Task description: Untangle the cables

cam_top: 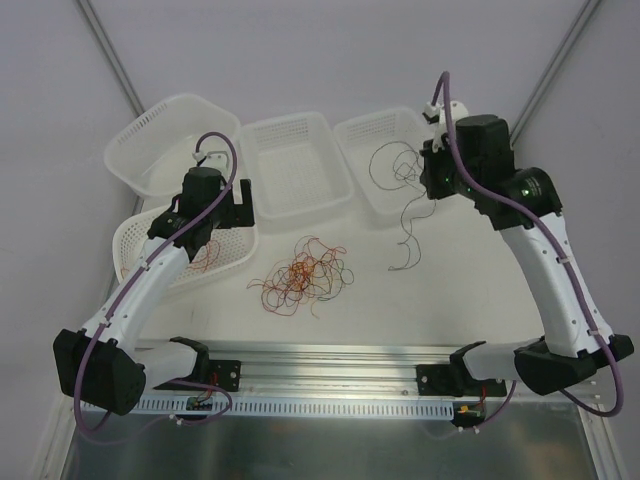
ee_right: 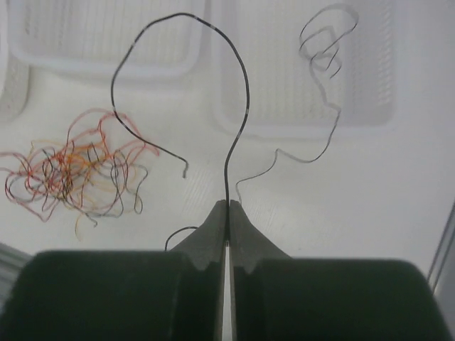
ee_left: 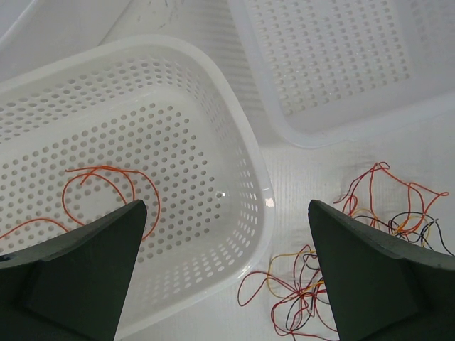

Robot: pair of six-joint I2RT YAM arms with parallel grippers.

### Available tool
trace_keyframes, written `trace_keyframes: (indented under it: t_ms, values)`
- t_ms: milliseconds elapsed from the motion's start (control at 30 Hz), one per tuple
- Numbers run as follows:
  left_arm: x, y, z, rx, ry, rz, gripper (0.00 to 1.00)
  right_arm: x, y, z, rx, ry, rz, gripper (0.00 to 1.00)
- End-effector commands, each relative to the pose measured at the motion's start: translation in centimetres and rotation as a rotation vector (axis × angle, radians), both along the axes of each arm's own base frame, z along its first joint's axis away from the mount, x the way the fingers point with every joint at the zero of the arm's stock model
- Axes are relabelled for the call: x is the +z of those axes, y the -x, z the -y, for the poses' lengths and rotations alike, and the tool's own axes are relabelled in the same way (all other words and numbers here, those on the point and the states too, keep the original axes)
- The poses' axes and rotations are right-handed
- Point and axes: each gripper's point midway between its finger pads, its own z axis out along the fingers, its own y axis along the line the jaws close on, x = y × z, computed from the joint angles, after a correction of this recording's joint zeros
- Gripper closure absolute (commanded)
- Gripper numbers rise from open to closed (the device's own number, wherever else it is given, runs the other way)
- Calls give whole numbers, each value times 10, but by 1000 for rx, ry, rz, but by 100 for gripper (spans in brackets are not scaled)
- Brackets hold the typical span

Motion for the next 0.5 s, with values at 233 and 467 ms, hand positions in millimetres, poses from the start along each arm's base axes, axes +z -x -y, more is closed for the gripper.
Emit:
trace_keyframes:
  t_ms: [233,467]
  values:
    - [7,-1,-1,2,20,34,1,118,-98,13,-170,5,402,99]
    - [6,-1,0,-5,23,27,1,70,-194,34,-317,22,370,99]
